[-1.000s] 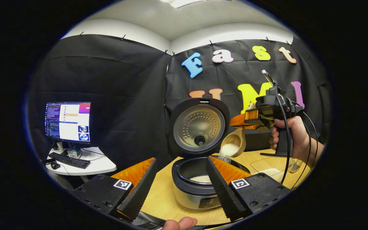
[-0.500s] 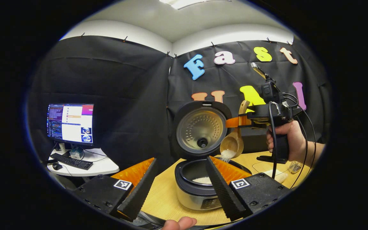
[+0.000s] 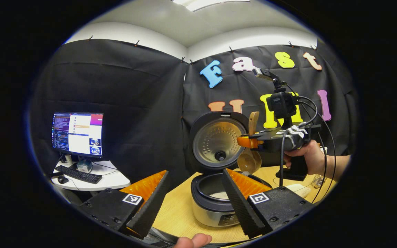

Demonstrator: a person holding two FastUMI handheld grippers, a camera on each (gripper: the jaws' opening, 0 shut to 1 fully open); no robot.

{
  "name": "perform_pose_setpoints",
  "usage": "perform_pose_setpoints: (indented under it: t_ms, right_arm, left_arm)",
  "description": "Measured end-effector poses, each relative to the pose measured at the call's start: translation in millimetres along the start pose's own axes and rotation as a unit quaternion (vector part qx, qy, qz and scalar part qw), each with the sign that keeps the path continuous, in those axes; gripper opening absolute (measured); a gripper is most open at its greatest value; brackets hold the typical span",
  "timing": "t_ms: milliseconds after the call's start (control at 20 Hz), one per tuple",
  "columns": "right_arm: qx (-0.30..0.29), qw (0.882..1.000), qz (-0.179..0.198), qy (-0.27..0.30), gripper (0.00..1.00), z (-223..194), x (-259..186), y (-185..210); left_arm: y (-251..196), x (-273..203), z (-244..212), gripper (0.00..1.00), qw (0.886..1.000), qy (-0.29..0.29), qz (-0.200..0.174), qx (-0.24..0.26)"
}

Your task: Close the left gripper, press the button to open the rice cooker; take a wooden spoon from the chopstick holder with the right hand, scoop a spoonful of rice and pour it into the rice cooker, then put the wooden spoon back into the chopstick holder.

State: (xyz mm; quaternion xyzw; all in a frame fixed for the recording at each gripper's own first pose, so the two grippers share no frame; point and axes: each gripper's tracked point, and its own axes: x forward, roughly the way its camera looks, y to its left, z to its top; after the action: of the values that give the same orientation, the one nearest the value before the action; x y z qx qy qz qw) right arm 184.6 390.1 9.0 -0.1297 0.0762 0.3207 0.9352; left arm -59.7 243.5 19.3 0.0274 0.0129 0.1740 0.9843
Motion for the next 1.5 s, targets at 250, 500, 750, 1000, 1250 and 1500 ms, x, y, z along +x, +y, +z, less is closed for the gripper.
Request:
perform_pose_setpoints:
  t_ms: [250, 500, 750, 1000, 1250, 1500]
  right_arm:
    - [-0.031, 0.999, 0.012, -0.004, 0.0, 1, -5, 9]
    - [0.037, 0.998, 0.049, -0.023, 0.0, 9, -26, 13]
    - [0.103, 0.992, 0.054, -0.047, 0.0, 23, -56, -4]
    - [0.159, 0.985, 0.026, -0.061, 0.0, 25, -103, -52]
    - [0.186, 0.978, -0.063, -0.074, 0.0, 13, -161, -145]
    - [0.206, 0.96, -0.173, -0.08, 0.0, -22, -222, -245]
  left_arm:
    - [1, 0, -2, 0.96, 1.0, 0.001, -0.001, -0.003]
    - [4, -4, 2, 0.96, 1.0, -0.001, 0.002, -0.01]
    - [2, -6, 5, 0.96, 1.0, -0.004, -0.003, -0.008]
    - [-27, -9, 9, 0.97, 1.0, -0.006, -0.025, -0.001]
    - [-44, -8, 4, 0.96, 0.999, 0.004, -0.041, 0.0]
    - [-56, -9, 3, 0.96, 0.999, 0.009, -0.051, 0.01]
